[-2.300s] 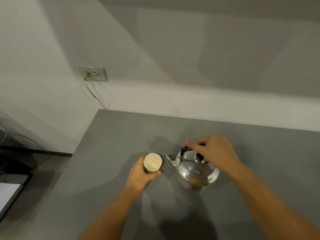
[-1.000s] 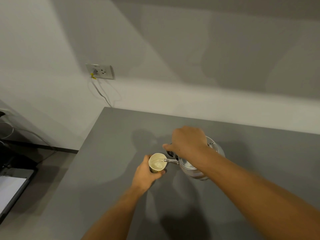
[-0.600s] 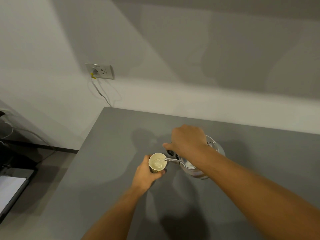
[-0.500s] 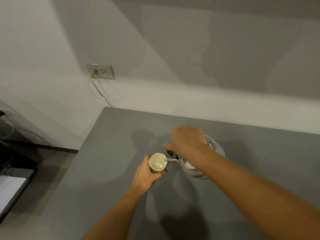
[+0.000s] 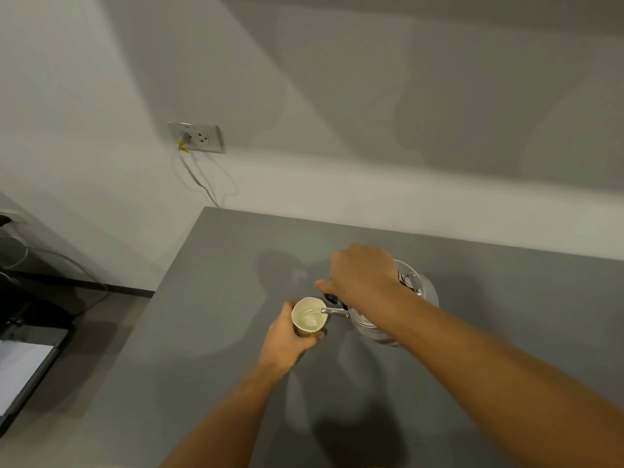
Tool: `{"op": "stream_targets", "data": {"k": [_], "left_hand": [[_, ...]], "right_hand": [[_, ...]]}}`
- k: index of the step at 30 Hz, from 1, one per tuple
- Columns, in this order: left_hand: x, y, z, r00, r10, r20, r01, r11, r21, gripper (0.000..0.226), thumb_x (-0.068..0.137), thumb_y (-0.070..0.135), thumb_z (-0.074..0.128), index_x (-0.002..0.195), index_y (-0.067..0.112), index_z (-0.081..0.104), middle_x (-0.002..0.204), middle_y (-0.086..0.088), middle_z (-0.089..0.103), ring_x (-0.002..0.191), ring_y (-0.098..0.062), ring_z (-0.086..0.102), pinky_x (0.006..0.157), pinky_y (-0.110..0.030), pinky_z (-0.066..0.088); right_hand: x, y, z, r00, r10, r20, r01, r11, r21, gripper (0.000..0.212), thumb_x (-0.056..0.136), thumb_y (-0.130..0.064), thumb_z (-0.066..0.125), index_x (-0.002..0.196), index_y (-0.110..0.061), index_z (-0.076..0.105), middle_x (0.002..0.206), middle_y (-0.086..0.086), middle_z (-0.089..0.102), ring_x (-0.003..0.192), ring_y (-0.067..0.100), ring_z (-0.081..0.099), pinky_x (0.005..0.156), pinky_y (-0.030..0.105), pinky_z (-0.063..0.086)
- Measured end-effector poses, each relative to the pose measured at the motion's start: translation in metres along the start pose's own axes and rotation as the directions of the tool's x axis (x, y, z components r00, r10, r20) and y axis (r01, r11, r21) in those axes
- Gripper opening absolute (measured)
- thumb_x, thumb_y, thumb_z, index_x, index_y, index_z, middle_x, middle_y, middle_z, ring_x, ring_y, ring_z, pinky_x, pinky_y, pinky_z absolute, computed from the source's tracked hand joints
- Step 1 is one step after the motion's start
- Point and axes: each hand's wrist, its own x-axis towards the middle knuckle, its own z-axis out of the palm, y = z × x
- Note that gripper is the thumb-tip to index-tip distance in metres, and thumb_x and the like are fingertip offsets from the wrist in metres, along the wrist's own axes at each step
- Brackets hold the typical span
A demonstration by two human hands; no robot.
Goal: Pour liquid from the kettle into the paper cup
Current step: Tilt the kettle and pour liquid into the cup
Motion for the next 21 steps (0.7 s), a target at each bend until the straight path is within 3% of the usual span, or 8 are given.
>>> {"op": "stream_targets", "data": {"k": [21], "left_hand": [[-0.0010, 0.0017, -0.0002, 1.000, -0.003, 0.005, 0.003, 1.000, -0.009, 0.065, 0.067, 0.040, 0.093, 0.120, 0.034, 0.056, 0.108, 0.016, 0.074, 0.098, -0.001, 0.070, 0.083, -0.023, 0.054]], "right_hand": [[0.0004, -0.0028, 0.0000, 1.000, -0.008, 0.002, 0.008, 1.000, -0.004, 0.046, 0.082, -0.044, 0.064, 0.052, -0.019, 0.041, 0.054, -0.001, 0.041, 0.045, 0.015, 0.033, 0.044, 0.026, 0.019]]}}
